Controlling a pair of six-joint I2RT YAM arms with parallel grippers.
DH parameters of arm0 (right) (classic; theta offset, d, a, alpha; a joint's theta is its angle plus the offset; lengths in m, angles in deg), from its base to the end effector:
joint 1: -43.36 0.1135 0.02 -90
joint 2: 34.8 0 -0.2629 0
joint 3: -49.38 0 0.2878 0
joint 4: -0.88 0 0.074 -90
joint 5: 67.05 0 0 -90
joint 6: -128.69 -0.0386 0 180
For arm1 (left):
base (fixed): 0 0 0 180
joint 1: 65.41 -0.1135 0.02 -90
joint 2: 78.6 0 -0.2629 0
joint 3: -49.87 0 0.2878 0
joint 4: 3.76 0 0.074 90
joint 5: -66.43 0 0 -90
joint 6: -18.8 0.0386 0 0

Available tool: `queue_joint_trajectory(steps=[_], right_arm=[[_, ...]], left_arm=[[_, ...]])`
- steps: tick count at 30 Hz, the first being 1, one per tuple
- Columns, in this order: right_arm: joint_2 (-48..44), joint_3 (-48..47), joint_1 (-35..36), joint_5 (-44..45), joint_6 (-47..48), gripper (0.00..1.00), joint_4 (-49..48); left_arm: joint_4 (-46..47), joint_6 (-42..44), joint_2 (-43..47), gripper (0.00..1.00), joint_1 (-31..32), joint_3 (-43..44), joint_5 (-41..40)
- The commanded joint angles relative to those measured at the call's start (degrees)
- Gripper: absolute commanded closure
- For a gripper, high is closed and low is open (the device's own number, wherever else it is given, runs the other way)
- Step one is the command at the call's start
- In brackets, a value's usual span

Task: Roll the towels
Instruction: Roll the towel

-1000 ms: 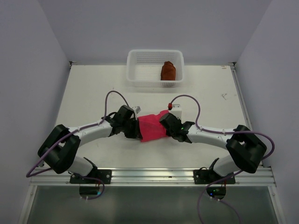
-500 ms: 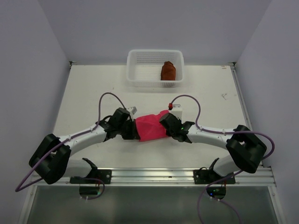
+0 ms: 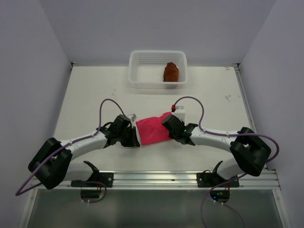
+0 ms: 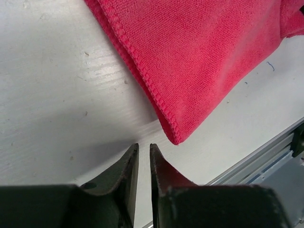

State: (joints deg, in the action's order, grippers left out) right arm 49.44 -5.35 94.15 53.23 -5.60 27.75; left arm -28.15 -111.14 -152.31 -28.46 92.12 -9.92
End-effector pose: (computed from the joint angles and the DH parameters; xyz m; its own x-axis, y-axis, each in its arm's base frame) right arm 0.2069 0.2229 0.1439 -0.7208 0.0704 -0.6895 0.0150 0.9962 0.0861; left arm 0.1978 -0.1602 0.1234 -0.9501 -0.0660 -0.3050 0.1045 0.8537 -0.5101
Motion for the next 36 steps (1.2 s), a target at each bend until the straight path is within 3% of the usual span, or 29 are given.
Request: queue_joint_trajectory(steps=[1, 6, 13, 17, 19, 36], right_arm=[[0.7, -1.2, 0.3, -0.8, 0.3, 1.00, 2.6], [0.8, -1.9, 1.1, -0.1, 1.2, 1.00, 3.3], [2.2, -5.5, 5.2, 7.3, 2.5, 1.00, 7.2], [6.2, -9.2, 8.4, 13.3, 3.0, 1.00, 12.2], [7.3, -11.2, 9.7, 15.3, 3.3, 1.00, 13.4], [22.0, -23.0, 16.1, 25.3, 5.0, 1.00, 27.5]], left_arm=[[1.2, -0.7, 0.7, 0.77, 0.4, 0.8, -1.4], [-0.9, -0.7, 2.4, 0.72, 0.3, 4.5, -2.8], [-3.5, -1.3, 1.4, 0.71, -1.5, 10.2, -5.2], [-0.5, -1.4, -2.0, 0.71, -10.2, 10.7, 1.4], [0.5, -1.5, -3.5, 0.71, -11.6, 12.4, 1.7], [4.0, -1.0, -12.6, 0.71, -13.5, 26.7, 7.3]])
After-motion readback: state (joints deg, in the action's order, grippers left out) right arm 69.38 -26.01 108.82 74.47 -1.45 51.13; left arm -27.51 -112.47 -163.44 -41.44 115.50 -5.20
